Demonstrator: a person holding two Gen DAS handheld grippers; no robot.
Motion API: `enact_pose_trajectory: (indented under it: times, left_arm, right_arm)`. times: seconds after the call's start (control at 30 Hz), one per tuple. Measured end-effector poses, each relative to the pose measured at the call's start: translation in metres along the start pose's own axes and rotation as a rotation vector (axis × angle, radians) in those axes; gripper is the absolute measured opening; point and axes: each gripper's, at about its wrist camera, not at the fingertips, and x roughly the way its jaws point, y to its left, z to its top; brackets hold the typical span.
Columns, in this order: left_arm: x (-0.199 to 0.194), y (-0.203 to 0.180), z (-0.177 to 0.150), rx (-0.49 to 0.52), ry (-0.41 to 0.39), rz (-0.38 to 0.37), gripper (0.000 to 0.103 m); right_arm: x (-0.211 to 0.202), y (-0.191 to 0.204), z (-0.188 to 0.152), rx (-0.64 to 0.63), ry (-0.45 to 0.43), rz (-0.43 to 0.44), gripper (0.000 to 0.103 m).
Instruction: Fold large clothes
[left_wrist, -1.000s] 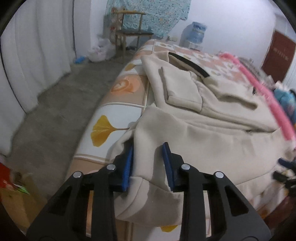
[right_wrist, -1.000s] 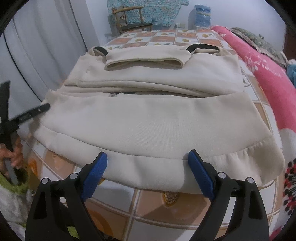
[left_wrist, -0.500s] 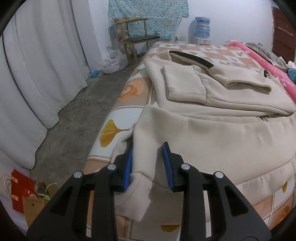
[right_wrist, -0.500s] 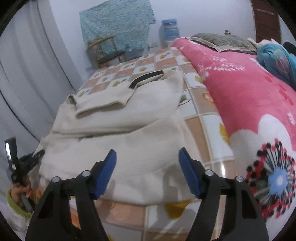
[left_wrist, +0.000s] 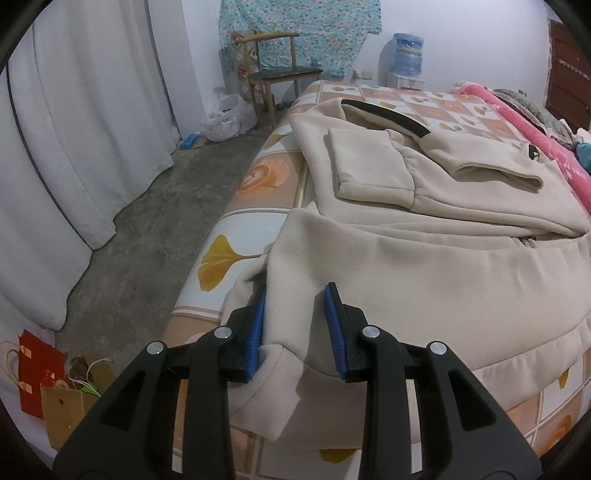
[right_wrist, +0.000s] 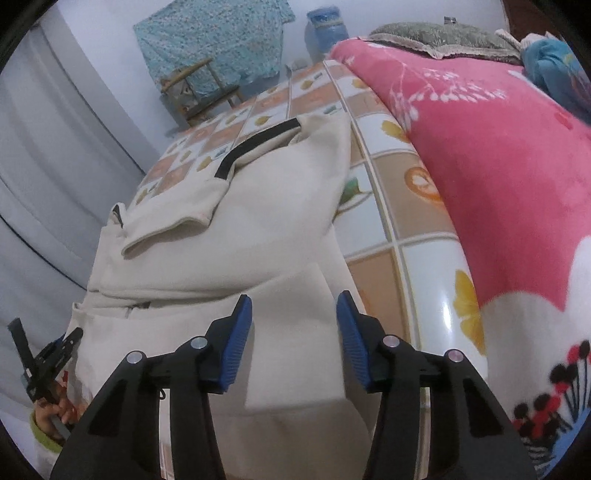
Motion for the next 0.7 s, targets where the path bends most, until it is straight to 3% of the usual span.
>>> enact_pose_trajectory:
  times: [0.2,0.6,0.7]
  left_arm:
    - [0.0,0.0,0.0,0.001,0.001,-0.001,0.03]
    - [-0.001,0.002,-0.002,-0.022,0.0,-0.013,0.03]
    - [-0.001,0.002,-0.002,-0.012,-0.002,-0.007,0.03]
  right_arm:
    - [-0.01,-0.007,-0.008,0.016,0.015,0.022,0.047]
    - [0.011,0.0,0.002,-0.007,0.066,0.027,0.047]
    - [0.005,0.006,-0.006,-0.041,0.078,0.002,0.039]
